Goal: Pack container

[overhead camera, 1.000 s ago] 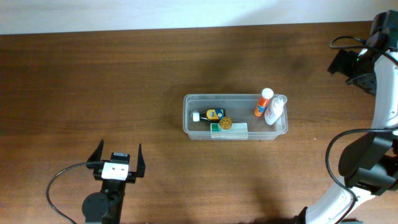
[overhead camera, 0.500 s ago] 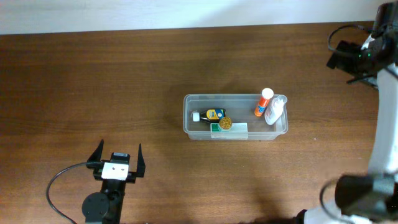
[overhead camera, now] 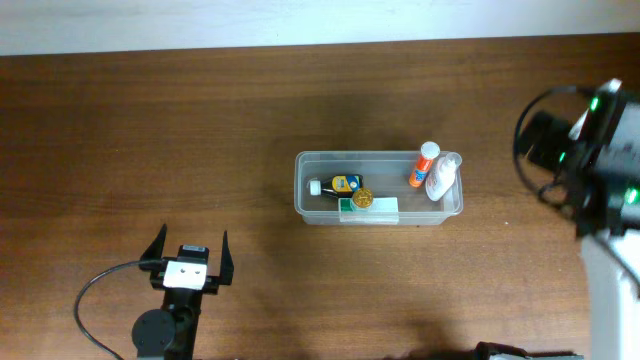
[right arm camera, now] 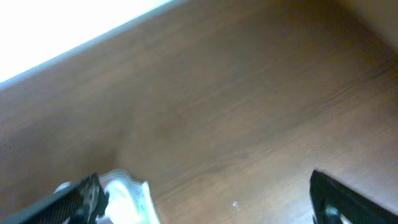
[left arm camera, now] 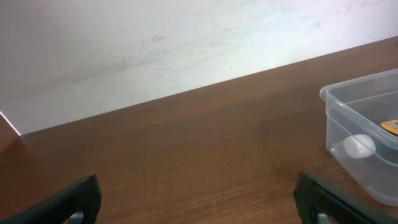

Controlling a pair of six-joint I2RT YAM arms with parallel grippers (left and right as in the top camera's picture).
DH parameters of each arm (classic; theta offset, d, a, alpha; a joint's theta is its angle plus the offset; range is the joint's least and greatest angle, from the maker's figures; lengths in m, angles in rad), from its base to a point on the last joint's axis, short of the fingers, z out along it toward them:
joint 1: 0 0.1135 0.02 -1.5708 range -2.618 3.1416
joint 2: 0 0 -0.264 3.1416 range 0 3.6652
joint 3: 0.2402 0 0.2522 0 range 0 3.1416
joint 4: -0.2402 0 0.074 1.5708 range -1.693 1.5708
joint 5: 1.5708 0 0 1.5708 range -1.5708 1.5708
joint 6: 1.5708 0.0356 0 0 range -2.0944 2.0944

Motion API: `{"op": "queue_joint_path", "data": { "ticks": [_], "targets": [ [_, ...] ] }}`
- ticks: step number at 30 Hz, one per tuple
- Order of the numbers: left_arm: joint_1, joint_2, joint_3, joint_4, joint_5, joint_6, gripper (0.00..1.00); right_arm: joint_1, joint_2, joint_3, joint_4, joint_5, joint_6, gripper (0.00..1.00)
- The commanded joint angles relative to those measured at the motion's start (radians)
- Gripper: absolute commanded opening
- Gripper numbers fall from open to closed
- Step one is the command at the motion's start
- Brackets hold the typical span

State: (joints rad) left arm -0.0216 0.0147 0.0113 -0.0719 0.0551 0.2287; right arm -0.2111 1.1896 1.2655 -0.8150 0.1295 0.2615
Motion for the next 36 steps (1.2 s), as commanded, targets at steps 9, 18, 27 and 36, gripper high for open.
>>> {"op": "queue_joint_path", "data": {
  "ticks": [9,18,27,36],
  "targets": [
    [-0.005,-0.010,0.002,-0.012,0.019,0.005,1.00,0.177,-0.637,-0.598,0.329,-0.050,0.002,0.98],
    [-0.005,-0.010,0.003,-0.012,0.020,0.005,0.99,0.186,-0.926,-0.883,0.421,-0.056,0.000,0.98],
    [-0.005,-0.010,0.003,-0.012,0.019,0.005,0.99,0.186,-1.050,-1.052,0.502,-0.164,-0.179,0.98],
    [-0.005,-0.010,0.003,-0.012,0.020,0.005,0.99,0.186,-1.175,-1.109,0.502,-0.175,-0.177,0.98]
  ]
}}
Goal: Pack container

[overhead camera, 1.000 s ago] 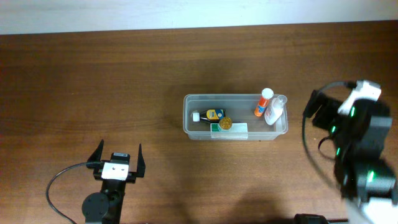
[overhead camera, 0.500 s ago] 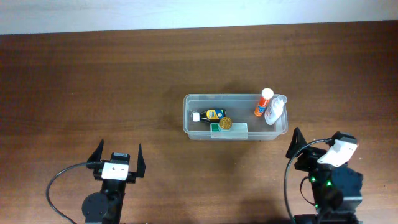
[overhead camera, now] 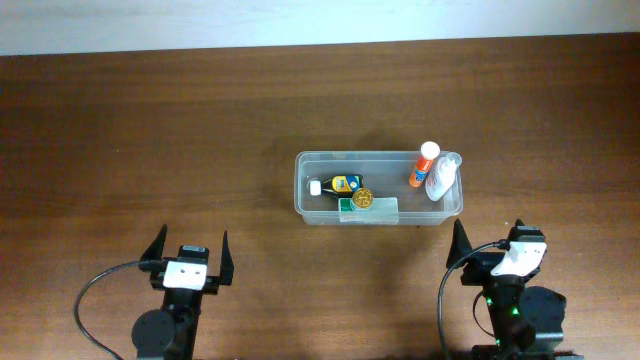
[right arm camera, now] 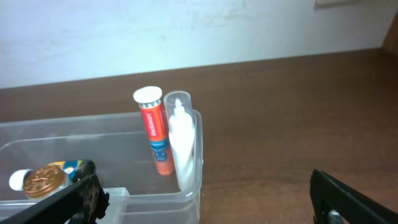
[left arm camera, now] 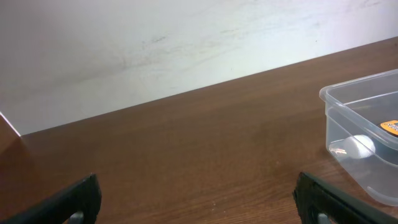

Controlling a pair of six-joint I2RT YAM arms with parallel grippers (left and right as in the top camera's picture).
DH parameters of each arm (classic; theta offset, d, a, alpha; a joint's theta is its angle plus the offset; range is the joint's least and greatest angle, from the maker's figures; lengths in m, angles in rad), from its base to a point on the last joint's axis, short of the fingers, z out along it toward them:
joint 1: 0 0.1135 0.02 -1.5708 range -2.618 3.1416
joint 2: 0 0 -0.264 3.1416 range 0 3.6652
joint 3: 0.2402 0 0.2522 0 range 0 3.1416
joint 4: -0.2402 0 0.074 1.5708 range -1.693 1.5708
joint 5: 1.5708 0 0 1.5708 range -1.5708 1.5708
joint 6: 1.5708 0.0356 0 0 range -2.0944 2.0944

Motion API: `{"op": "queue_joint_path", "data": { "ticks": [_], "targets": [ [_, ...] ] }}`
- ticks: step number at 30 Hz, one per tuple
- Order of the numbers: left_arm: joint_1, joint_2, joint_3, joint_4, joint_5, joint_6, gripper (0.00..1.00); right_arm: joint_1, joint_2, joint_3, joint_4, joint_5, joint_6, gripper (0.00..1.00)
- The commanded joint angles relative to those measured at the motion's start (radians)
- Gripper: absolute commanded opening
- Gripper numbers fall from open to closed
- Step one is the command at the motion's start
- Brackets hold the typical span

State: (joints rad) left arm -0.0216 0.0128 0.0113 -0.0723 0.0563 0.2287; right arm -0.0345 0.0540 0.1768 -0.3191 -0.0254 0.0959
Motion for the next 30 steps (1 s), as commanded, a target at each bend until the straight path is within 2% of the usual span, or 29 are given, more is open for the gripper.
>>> {"op": "queue_joint_path", "data": {
  "ticks": [1,19,25,30],
  "targets": [
    [-0.005,-0.008,0.003,-0.011,0.018,0.005,0.99,0.010,-0.048,-0.026,0.006,-0.023,-0.011,0.98],
    [-0.005,-0.008,0.003,-0.011,0.018,0.005,0.99,0.009,-0.051,-0.087,0.031,-0.049,-0.014,0.98],
    [-0.005,-0.008,0.003,-0.011,0.018,0.005,0.99,0.009,-0.051,-0.148,0.295,-0.051,-0.013,0.98],
    [-0.005,-0.008,0.003,-0.011,0.018,0.005,0.99,0.009,-0.051,-0.171,0.356,-0.050,-0.013,0.98]
  ]
}}
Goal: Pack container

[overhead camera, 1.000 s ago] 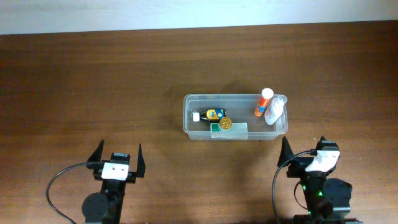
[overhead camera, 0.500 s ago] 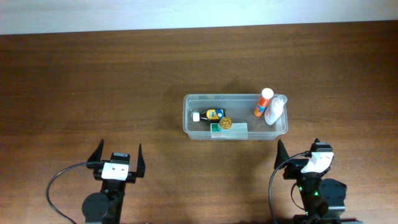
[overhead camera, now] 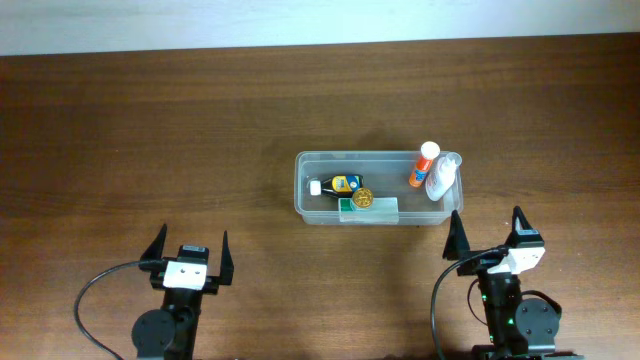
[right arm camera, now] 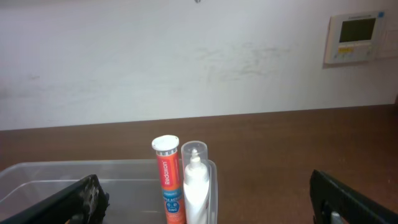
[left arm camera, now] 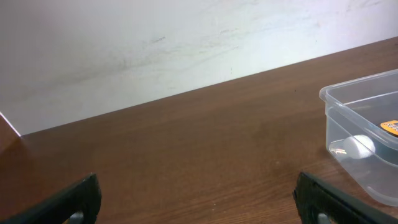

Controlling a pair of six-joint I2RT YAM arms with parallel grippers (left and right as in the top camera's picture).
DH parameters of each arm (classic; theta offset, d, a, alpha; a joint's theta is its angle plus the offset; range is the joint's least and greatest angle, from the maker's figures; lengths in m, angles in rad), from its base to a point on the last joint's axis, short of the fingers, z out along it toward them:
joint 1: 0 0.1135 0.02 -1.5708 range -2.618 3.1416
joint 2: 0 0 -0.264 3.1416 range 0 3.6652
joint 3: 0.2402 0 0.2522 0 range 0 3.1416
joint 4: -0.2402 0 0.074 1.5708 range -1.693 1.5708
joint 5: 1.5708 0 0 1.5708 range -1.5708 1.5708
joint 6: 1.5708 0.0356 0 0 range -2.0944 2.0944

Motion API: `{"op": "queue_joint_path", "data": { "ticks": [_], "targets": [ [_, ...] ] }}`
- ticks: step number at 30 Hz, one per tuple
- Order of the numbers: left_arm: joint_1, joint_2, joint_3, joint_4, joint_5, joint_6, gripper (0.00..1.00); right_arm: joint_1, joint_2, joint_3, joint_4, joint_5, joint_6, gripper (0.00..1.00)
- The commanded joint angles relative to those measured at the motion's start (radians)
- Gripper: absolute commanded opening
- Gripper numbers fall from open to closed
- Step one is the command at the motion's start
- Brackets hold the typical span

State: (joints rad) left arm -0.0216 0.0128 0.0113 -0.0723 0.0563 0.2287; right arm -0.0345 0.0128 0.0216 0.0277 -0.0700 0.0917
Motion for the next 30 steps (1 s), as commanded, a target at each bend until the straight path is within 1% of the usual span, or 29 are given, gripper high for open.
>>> {"op": "queue_joint_path", "data": {
  "ticks": [1,4,6,7,30],
  "targets": [
    [-0.005,-0.008,0.003,-0.011,0.018,0.005,0.99,0.009,-0.010,-0.016,0.008,-0.006,-0.010,0.99],
    [-0.005,-0.008,0.003,-0.011,0.018,0.005,0.99,0.009,-0.010,-0.016,-0.022,-0.005,-0.010,0.98],
    [-0.005,-0.008,0.003,-0.011,0.018,0.005,0.99,0.009,-0.010,-0.016,-0.095,-0.006,-0.010,0.98],
    [-0.005,-0.008,0.002,-0.011,0.019,0.005,0.99,0.009,-0.010,-0.016,-0.101,-0.006,-0.008,0.98],
    [-0.005,-0.008,0.003,-0.011,0.018,0.005,0.99,0.009,-0.010,-0.016,-0.099,-0.005,-0.006,0.98]
  ]
}}
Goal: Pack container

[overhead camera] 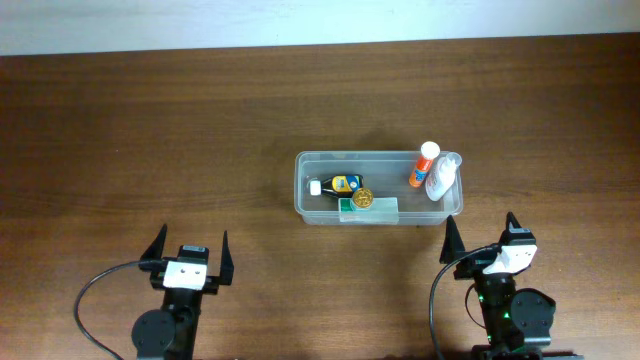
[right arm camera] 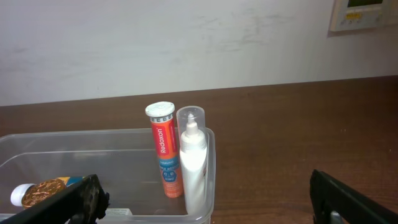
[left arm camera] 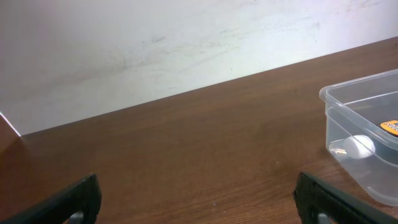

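A clear plastic container (overhead camera: 302, 205) sits mid-table. Inside stand an orange tube (overhead camera: 424, 164) and a white bottle (overhead camera: 441, 178) at its right end; a small dark bottle with a white cap (overhead camera: 338, 185), a gold-lidded item (overhead camera: 362, 199) and a green-and-white box (overhead camera: 370, 213) lie to the left. In the right wrist view the orange tube (right arm camera: 163, 149) and white bottle (right arm camera: 192, 158) stand upright. My left gripper (overhead camera: 188, 249) rests open at the front left. My right gripper (overhead camera: 479, 236) is open just in front of the container's right end. Both hold nothing.
The brown wooden table (overhead camera: 150, 130) runs to a white wall (left arm camera: 155, 37) at the back. A wall thermostat (right arm camera: 364, 14) shows in the right wrist view. Black cables (overhead camera: 95, 300) loop by each arm base at the front edge.
My right gripper has shifted slightly left and tilted down, so the container shows lower and fuller in its view. The left arm and the container's contents are unchanged.
My right arm was first raised at the far right edge, its camera blurred over the table. Then it sat low at the front right, open and facing the container. It has stayed there with small adjustments. My left gripper has remained open and still.
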Controlling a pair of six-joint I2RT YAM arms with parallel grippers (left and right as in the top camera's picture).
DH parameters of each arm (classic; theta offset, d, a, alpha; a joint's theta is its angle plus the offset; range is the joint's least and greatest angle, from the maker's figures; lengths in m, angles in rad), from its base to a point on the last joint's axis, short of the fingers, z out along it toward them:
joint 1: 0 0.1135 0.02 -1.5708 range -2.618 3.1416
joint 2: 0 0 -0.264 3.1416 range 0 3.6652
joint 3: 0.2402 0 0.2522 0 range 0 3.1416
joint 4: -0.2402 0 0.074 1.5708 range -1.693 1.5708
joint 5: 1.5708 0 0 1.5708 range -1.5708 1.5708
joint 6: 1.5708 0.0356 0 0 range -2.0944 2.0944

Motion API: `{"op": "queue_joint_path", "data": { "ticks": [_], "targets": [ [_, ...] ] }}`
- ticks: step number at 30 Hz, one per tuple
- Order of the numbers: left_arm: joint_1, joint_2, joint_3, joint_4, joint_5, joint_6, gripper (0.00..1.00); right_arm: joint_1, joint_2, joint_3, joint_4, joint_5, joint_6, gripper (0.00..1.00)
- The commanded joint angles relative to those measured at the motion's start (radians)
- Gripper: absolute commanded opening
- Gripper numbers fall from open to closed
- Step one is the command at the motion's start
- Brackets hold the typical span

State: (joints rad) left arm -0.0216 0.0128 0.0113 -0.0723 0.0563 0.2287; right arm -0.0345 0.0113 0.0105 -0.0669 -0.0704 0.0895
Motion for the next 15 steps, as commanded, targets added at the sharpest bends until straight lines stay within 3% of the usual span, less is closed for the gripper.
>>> {"op": "queue_joint_path", "data": {
  "ticks": [1,15],
  "targets": [
    [-0.005,-0.008,0.003,-0.011,0.018,0.005,0.99,0.009,-0.008,-0.005,-0.005,-0.005,-0.004,0.98],
    [-0.005,-0.008,0.003,-0.011,0.018,0.005,0.99,0.009,-0.008,-0.005,-0.005,-0.005,-0.005,0.98]
  ]
}}
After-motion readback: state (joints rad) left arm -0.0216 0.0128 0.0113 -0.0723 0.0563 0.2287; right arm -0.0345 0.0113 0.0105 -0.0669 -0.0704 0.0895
